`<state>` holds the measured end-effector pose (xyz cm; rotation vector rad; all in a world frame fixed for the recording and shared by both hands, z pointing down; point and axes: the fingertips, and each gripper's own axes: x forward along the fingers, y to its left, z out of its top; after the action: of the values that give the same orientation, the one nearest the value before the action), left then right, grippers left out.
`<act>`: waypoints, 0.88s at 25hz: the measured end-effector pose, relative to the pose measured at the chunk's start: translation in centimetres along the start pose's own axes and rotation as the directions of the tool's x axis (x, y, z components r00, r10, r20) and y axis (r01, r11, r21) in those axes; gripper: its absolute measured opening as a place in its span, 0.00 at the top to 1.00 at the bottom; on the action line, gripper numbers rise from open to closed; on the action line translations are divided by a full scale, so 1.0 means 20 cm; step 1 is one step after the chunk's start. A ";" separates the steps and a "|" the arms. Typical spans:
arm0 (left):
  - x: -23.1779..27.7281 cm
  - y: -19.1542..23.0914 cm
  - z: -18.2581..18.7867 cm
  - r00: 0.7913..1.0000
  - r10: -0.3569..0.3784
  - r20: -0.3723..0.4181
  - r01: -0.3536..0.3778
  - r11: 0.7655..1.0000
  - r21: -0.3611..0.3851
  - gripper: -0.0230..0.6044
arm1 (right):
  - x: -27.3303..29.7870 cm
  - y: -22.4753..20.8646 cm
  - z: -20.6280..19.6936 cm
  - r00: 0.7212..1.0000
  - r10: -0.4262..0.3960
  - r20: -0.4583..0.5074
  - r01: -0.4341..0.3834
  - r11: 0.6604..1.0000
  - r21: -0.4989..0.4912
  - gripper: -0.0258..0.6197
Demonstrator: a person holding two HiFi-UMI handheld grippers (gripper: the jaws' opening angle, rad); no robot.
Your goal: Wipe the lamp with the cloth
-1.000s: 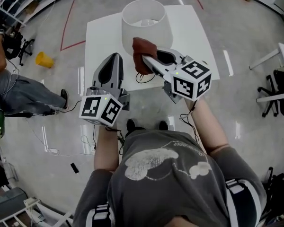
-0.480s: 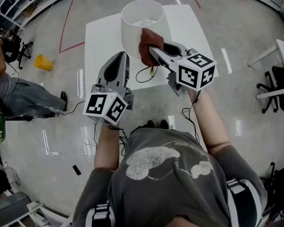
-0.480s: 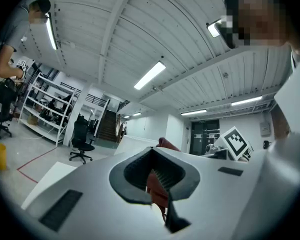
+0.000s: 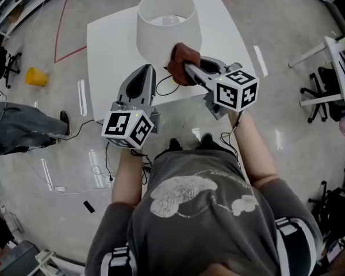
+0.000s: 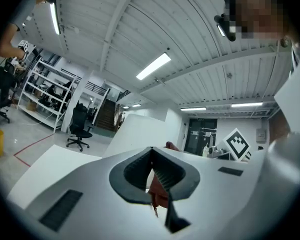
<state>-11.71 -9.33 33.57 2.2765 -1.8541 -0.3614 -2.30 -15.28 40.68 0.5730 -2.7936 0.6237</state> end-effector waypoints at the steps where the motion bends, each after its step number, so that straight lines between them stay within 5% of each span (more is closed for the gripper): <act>1: 0.01 0.00 -0.03 1.000 0.007 -0.006 -0.007 1.000 -0.006 0.95 | -0.01 -0.02 -0.03 1.000 0.002 -0.009 -0.002 1.000 0.005 0.82; 13: 0.13 -0.14 -0.29 0.980 0.199 -0.025 -0.200 0.979 -0.029 0.95 | -0.07 -0.24 -0.19 0.979 0.150 -0.139 -0.155 0.988 -0.028 0.82; 22: 0.15 -0.34 -0.22 0.957 0.287 0.044 -0.288 0.957 0.024 0.95 | -0.22 -0.22 -0.09 0.945 0.295 -0.140 -0.308 0.948 -0.082 0.82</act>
<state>-3.43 -10.85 35.60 1.9882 -2.1850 -0.3374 3.79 -16.79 42.54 0.0785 -2.7937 0.5450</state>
